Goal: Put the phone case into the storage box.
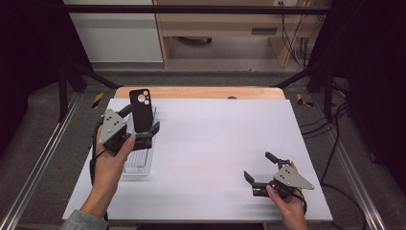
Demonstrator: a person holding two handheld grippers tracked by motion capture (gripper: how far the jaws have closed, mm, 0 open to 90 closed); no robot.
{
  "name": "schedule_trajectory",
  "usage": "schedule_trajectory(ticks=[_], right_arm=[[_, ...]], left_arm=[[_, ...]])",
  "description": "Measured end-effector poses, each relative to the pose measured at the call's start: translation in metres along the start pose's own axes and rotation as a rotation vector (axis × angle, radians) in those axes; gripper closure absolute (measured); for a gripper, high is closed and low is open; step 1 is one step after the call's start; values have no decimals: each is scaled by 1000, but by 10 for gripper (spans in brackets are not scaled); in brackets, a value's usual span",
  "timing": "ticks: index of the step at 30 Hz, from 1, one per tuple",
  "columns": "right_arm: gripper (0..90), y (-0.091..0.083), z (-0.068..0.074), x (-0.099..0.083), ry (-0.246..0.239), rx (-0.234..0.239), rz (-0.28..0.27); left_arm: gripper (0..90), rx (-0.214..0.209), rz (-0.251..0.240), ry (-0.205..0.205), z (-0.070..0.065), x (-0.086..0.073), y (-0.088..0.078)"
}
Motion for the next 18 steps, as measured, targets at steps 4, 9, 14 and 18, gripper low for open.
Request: schedule_trajectory(ticks=[4,9,14,18], right_arm=[[22,0,0,0,-1,2,1],[22,0,1,-1,-2,4,3],[22,0,1,-1,-3,5,4],[23,0,1,-1,-3,5,5]], left_arm=[[13,3,0,-2,1,-1,-9],[13,16,-21,4,4,1,-19],[13,26,-29,0,5,-2,-27],[13,29,-32,-2,3,-6,-31]])
Point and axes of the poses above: each handheld gripper's, and its own axes: y roughly forward along the jaws, x roughly out of its top, z roughly to its left, the point moved 8 cm from there along y, roughly forward along the jaws, and after that the axes turned 14 degrees about -z, right-handed, at the moved point
